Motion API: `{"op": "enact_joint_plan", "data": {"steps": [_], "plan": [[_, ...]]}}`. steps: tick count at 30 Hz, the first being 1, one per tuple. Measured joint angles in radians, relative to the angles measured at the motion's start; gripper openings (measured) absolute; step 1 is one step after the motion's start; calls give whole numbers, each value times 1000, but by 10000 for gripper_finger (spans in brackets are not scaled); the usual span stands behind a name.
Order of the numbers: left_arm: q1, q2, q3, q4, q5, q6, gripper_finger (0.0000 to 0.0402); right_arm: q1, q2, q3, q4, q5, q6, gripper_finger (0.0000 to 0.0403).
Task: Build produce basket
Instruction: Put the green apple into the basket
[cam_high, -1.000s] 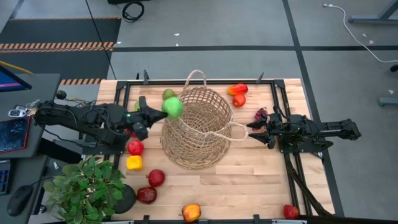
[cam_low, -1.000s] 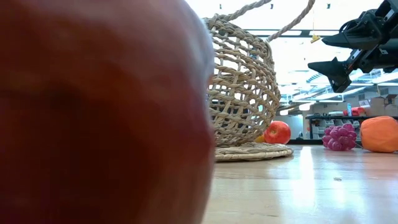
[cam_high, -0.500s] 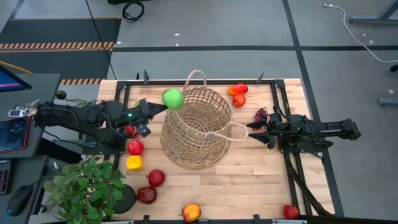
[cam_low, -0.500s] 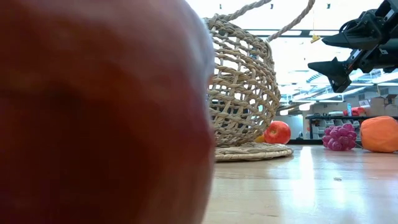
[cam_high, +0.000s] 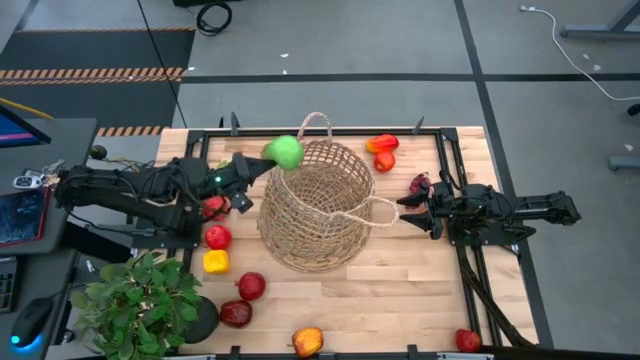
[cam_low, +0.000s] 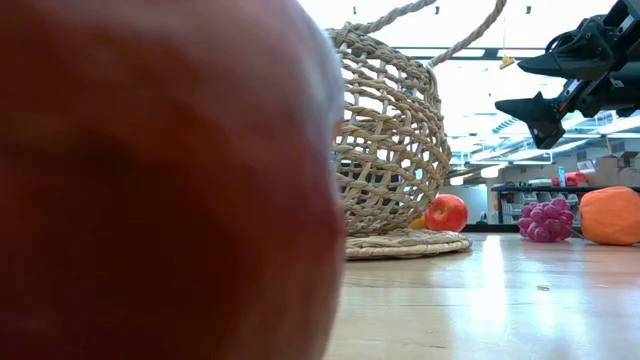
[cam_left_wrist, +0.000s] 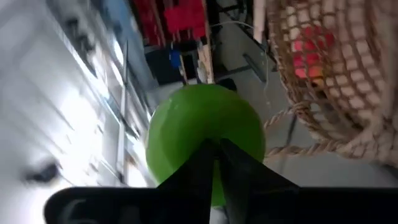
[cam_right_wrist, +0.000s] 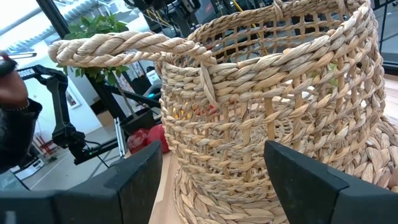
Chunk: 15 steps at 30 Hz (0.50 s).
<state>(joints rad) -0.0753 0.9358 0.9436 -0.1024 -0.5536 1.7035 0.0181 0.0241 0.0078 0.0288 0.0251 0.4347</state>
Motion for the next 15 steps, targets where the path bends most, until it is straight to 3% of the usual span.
{"op": "enact_joint_plan", "data": {"steps": [4, 10, 15], "plan": [[56, 4, 0, 1, 33, -188, 21, 0, 0, 0, 0, 0, 0, 284], [157, 13, 0, 6, 226, -402, 23, 0, 0, 0, 0, 0, 0, 284], [227, 19, 0, 16, 311, -604, 27, 0, 0, 0, 0, 0, 0, 284]]}}
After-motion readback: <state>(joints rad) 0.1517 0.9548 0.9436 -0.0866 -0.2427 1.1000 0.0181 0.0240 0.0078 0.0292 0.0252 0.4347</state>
